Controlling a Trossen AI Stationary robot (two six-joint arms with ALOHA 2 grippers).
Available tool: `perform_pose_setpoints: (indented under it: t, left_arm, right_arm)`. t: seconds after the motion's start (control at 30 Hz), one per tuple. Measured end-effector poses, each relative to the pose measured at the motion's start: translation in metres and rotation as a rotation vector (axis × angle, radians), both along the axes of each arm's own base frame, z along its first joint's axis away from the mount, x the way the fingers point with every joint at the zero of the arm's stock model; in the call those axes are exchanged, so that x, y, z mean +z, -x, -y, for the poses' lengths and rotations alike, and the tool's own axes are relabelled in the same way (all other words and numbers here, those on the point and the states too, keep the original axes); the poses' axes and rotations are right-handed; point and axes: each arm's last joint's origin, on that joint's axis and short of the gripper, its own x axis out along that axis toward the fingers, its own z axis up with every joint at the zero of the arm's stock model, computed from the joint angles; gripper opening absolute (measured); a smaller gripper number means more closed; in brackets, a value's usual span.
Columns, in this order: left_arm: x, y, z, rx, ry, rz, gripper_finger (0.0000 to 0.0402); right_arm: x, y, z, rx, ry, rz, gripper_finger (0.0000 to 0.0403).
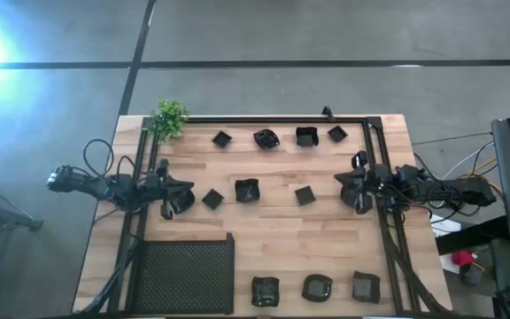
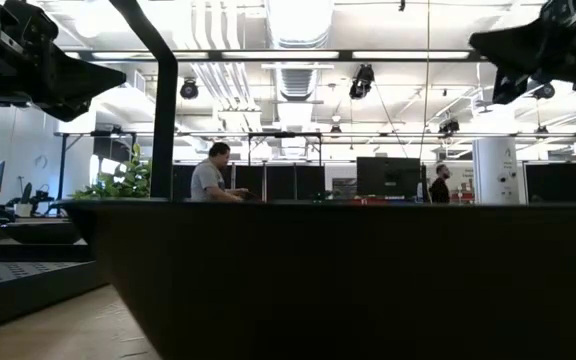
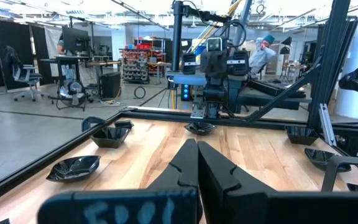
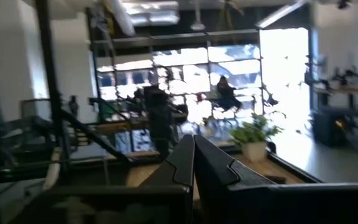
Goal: Pick & Place Mini shaped plates
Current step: Put the distorted square plate on the shelf
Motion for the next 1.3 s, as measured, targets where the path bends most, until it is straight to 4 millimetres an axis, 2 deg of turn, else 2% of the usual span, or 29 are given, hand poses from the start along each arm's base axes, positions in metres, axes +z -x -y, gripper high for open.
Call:
perform_pose_setpoints:
  t: [0.2,0.53,0.8,1.07,1.3]
  left_arm:
    - [0.0,0.0,0.0,0.0,0.0,0.0,0.0]
    - [0.0,0.0,0.0,0.0,0.0,0.0,0.0]
    - [0.0,0.0,0.0,0.0,0.0,0.0,0.0]
    - [0.0,0.0,0.0,0.0,0.0,0.001,0.0]
    - [0.0,0.0,0.0,0.0,0.0,0.0,0.0]
  right_arm:
    - [0.019,-0.006,0.002,-0.083,-0.019,-0.127,0.0008]
    - [0.052,-0.024,0.007,-0.265,-0.117,-0.44,0.0008]
    - [0.077,-0.044,0.013,-0.42,-0.199,-0.557,0.0008]
    - [0.094,-0.058,0.037,-0.581,-0.272,-0.678,0.0008]
    - [0.09,-0.069,0.067,-0.566,-0.398,-0.757,0.0008]
